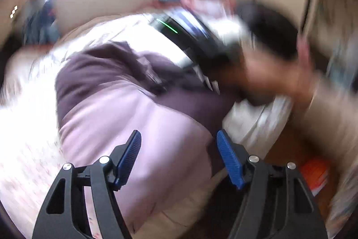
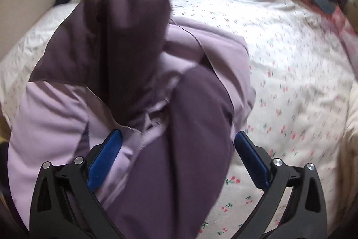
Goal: Fold large clothes
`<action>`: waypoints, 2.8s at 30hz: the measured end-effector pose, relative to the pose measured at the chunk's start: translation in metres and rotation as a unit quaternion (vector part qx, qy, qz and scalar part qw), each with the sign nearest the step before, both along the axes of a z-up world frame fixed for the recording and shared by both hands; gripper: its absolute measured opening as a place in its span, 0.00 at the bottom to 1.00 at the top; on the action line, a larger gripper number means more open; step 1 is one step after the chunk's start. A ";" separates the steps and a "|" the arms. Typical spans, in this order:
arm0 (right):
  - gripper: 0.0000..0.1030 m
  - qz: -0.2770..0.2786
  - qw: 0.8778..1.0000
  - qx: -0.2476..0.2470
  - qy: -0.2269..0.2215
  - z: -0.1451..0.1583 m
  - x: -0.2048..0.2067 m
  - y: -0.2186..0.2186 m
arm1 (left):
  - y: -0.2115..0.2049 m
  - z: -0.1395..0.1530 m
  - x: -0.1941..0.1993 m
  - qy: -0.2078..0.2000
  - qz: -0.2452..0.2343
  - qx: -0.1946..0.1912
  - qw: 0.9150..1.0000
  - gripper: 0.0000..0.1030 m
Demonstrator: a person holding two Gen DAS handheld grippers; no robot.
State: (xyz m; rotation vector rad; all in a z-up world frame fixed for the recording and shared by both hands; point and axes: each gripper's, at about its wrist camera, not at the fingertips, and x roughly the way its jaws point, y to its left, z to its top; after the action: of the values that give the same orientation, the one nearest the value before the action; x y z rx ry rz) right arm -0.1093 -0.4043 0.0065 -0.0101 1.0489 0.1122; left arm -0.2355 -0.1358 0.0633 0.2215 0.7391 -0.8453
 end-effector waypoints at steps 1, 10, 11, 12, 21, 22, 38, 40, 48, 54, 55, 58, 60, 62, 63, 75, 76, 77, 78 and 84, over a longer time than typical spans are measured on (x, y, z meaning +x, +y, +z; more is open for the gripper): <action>0.93 -0.015 0.999 0.034 -0.006 -0.010 -0.006 -0.012 | 0.010 0.010 0.016 -0.001 0.035 -0.021 0.999 0.67; 0.93 -0.043 0.997 0.047 -0.049 0.008 -0.022 -0.053 | -0.058 -0.066 0.102 0.002 0.074 0.079 0.994 0.69; 0.93 -0.049 0.996 0.029 -0.067 0.027 -0.020 -0.052 | -0.057 -0.066 0.100 0.001 0.073 0.075 0.995 0.69; 0.93 -0.051 0.995 0.033 -0.082 0.043 -0.015 -0.052 | -0.056 -0.064 0.099 -0.002 0.073 0.075 0.995 0.69; 0.94 -0.069 0.994 0.084 0.005 -0.032 0.074 -0.026 | -0.055 -0.067 0.099 0.022 0.054 0.048 0.997 0.69; 0.94 -0.074 0.994 0.082 0.005 -0.028 0.067 -0.026 | -0.041 -0.058 0.105 0.051 0.048 0.014 0.997 0.68; 0.94 -0.134 0.974 0.178 -0.042 -0.049 -0.002 -0.018 | 0.095 -0.098 0.181 0.261 0.143 -0.139 0.944 0.93; 0.94 -0.125 0.969 0.205 -0.063 -0.040 0.004 -0.004 | 0.106 -0.082 0.177 0.241 0.146 -0.137 0.950 0.93; 0.94 -0.008 0.976 0.214 -0.033 -0.068 0.060 0.129 | 0.200 -0.028 0.174 0.131 0.262 -0.001 0.956 0.93; 0.94 0.022 0.995 0.094 -0.021 -0.037 0.048 0.121 | 0.199 -0.067 0.154 0.053 0.302 0.052 0.950 0.93; 0.94 0.014 0.997 0.061 -0.044 -0.018 0.042 0.120 | 0.191 -0.065 0.151 0.032 0.306 0.064 0.949 0.93; 0.94 0.023 0.990 0.044 -0.133 0.055 0.042 0.139 | 0.178 -0.064 0.145 0.003 0.306 0.083 0.949 0.93; 0.94 0.051 0.983 0.058 -0.169 0.089 0.055 0.171 | 0.181 -0.059 0.150 -0.001 0.305 0.080 0.949 0.93; 0.94 0.083 0.976 0.128 -0.157 0.097 0.085 0.200 | 0.184 -0.057 0.148 -0.008 0.302 0.075 0.950 0.93; 0.94 0.082 0.974 0.156 -0.139 0.090 0.101 0.217 | 0.185 -0.058 0.146 -0.012 0.302 0.073 0.951 0.93; 0.93 -0.025 0.989 0.112 -0.097 -0.051 0.122 0.204 | 0.169 -0.059 0.130 -0.028 0.237 0.082 0.968 0.93; 0.93 -0.017 0.991 0.104 -0.080 -0.051 0.122 0.204 | 0.170 -0.059 0.131 -0.024 0.237 0.081 0.968 0.93; 0.93 -0.009 0.994 0.094 -0.063 -0.046 0.119 0.206 | 0.171 -0.059 0.130 -0.021 0.237 0.076 0.968 0.93; 0.93 -0.005 0.995 0.086 -0.053 -0.041 0.120 0.210 | 0.172 -0.059 0.129 -0.020 0.236 0.073 0.969 0.93; 0.93 0.009 0.997 0.029 -0.072 -0.021 0.047 0.208 | 0.169 -0.058 0.124 -0.026 0.233 0.073 0.969 0.93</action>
State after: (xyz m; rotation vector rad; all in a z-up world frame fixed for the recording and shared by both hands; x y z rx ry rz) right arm -0.0626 -0.1958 -0.0141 0.0253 0.9015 0.1553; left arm -0.1118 0.0336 0.0049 0.1894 0.7639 -0.3384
